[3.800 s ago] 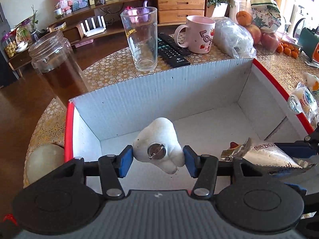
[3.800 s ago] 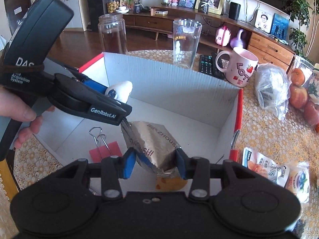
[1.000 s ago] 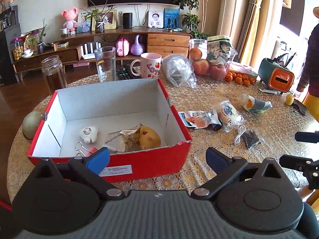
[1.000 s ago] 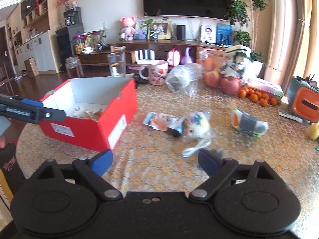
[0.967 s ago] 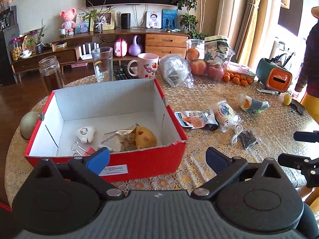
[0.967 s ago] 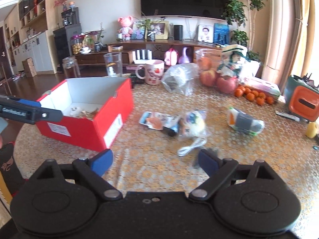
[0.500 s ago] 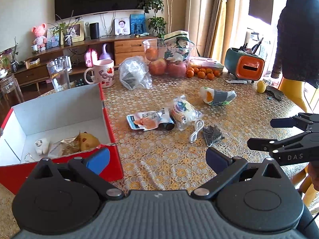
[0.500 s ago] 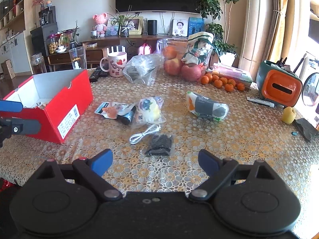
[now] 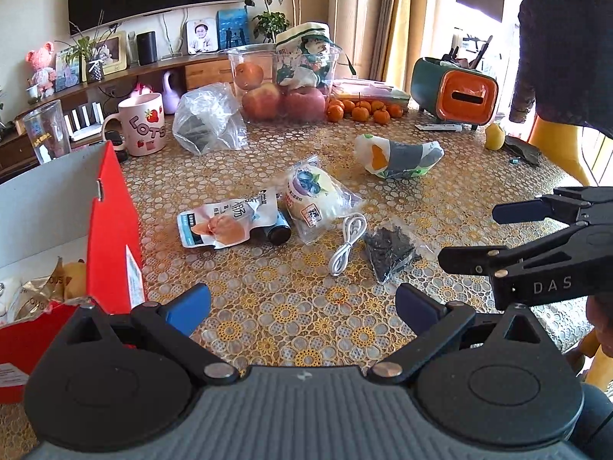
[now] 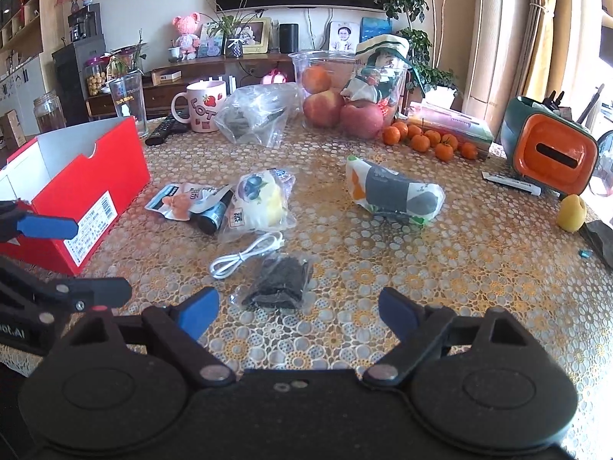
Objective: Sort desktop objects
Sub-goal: 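Reach the right tool to the black item in a clear bag and close on it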
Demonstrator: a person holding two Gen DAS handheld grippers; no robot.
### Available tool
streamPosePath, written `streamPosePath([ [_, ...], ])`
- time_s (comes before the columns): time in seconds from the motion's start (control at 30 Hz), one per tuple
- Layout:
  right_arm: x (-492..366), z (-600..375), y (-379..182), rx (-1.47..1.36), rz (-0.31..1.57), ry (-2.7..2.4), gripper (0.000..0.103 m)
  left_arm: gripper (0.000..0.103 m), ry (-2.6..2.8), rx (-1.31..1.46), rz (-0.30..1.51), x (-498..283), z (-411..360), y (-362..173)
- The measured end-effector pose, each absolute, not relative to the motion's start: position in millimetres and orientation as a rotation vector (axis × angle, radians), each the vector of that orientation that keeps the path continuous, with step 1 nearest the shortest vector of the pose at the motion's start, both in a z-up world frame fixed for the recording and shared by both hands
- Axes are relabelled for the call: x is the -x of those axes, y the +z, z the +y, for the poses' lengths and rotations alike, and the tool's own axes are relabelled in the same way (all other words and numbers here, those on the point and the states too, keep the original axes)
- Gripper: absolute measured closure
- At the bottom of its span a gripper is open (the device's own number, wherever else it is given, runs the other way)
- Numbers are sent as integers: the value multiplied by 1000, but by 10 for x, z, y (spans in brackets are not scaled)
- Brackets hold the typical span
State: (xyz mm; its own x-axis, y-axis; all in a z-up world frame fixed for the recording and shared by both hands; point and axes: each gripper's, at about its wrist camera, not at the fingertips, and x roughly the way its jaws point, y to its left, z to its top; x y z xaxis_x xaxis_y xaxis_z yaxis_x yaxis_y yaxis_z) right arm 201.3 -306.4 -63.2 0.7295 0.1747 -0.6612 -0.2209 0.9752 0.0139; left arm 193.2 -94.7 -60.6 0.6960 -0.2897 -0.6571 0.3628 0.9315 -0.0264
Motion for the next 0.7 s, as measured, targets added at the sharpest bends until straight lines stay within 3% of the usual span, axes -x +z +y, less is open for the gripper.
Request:
streamPosePath([
  [0.3, -2397, -3037, -806, 44, 759, 247, 16, 0, -380, -145, 709, -2255, -1149, -884],
  [0.7, -2707, -3079, -998, 10, 834, 272, 32, 4, -458, -150, 696, -2513, -1301, -1085],
])
